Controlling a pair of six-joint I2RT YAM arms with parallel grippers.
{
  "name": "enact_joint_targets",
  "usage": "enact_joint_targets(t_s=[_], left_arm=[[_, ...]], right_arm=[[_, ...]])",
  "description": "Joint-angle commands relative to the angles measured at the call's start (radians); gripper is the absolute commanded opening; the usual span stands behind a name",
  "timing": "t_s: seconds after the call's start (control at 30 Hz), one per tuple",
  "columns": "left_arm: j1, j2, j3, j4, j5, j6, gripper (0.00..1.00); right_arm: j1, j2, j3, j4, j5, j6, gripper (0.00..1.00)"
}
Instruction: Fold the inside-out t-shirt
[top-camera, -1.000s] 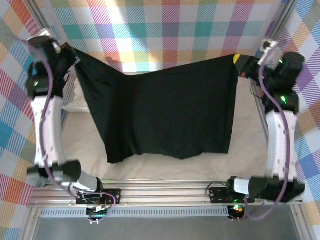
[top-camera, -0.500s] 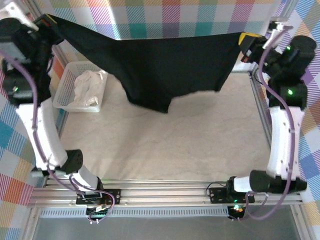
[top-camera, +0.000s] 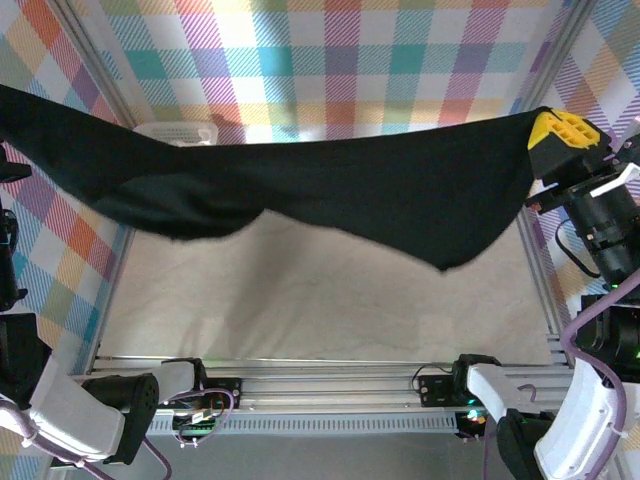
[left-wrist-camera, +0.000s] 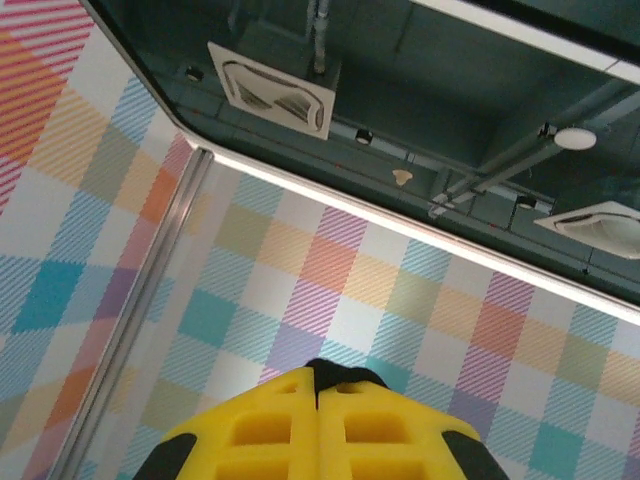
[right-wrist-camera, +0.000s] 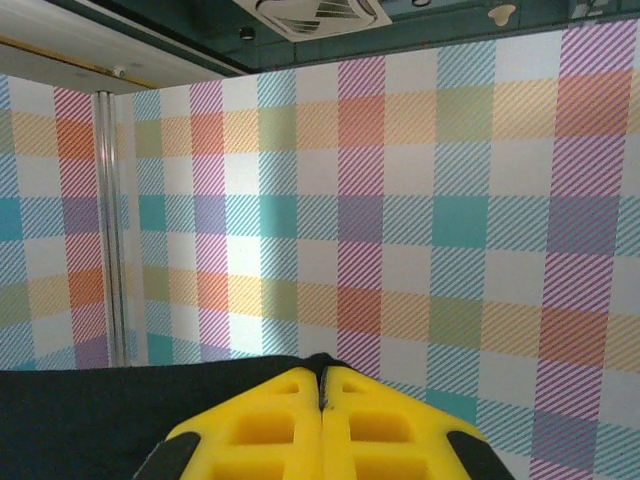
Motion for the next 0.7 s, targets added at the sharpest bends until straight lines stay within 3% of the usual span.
enact_joint_targets(t_s=[0.0, 0.17, 0.37, 0.53, 0.67], left_arm=[[0.006, 0.081, -0.014, 0.043, -0.013, 0.034, 0.0], [0.005, 0.22, -0.013, 0.082, 0.025, 0.019, 0.0], [-0.006, 0.492, -0.012, 0.145, 0.061, 0.005, 0.0], [-0.048, 0.838, 0.133, 0.2, 0.042, 0.017, 0.0], [-0.088, 1.122, 0.279, 0.293, 0.024, 0.034, 0.01]], right_arm=[[-0.005, 0.044, 0.024, -0.03, 0.019, -0.024, 0.0], [-0.005, 0.123, 0.006, -0.007, 0.015, -0.04, 0.0], [-0.005, 0.308, -0.099, 0.123, 0.011, -0.041, 0.0], [0.033, 0.638, -0.056, 0.232, 0.04, -0.045, 0.0], [0.08, 1.002, 0.194, 0.204, 0.112, -0.064, 0.03]])
